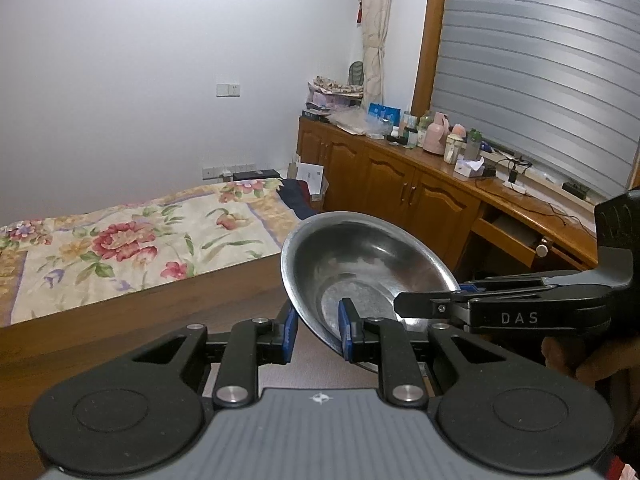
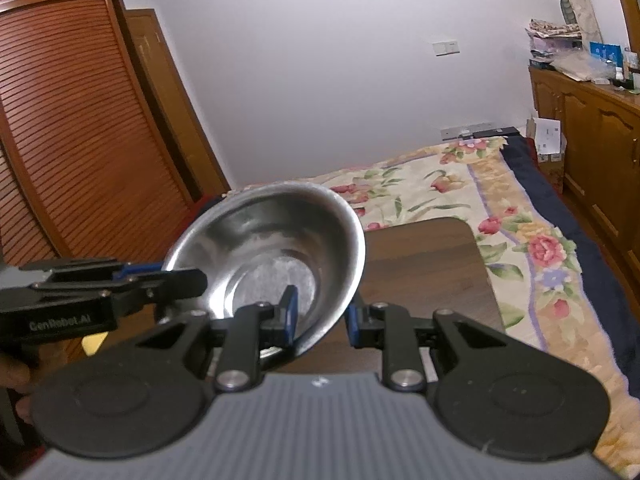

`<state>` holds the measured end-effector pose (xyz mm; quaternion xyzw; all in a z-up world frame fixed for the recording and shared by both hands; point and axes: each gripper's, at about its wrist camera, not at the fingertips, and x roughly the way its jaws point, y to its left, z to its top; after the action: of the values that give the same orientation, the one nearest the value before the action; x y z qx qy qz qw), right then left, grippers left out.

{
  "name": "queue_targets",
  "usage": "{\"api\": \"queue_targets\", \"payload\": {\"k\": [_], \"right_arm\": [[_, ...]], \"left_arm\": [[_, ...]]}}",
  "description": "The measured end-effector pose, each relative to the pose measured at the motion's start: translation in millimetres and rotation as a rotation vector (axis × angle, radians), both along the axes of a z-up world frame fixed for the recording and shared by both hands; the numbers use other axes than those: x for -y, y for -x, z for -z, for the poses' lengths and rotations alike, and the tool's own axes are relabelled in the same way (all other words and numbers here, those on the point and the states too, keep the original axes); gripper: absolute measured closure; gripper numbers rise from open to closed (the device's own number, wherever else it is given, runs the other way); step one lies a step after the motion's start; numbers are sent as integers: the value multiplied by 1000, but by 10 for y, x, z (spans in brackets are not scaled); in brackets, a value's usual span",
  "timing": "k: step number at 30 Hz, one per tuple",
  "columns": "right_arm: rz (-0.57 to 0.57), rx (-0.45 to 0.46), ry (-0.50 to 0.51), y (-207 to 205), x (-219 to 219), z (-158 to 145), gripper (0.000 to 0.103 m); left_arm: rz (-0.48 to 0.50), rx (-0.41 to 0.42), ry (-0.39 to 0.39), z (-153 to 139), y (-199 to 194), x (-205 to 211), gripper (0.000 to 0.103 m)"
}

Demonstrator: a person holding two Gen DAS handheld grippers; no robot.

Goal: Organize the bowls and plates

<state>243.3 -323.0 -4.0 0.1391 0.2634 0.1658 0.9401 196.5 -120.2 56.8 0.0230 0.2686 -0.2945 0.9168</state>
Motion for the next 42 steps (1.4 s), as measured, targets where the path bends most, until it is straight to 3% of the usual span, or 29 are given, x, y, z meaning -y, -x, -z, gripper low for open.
{"api": "queue_targets", "payload": {"k": [17,29,42], "right_arm": [[-38,-20,-8,361,-254,201,77],[-36,-61,-36,582,-314,544,77],[-49,-25,94,729,-593,600,77]], "left_arm": [[-25,-25,-24,274,457,-243,80],[-59,-67,-36,737,721,-293,79],[-90,-84,-69,933,801,-382,78]]}}
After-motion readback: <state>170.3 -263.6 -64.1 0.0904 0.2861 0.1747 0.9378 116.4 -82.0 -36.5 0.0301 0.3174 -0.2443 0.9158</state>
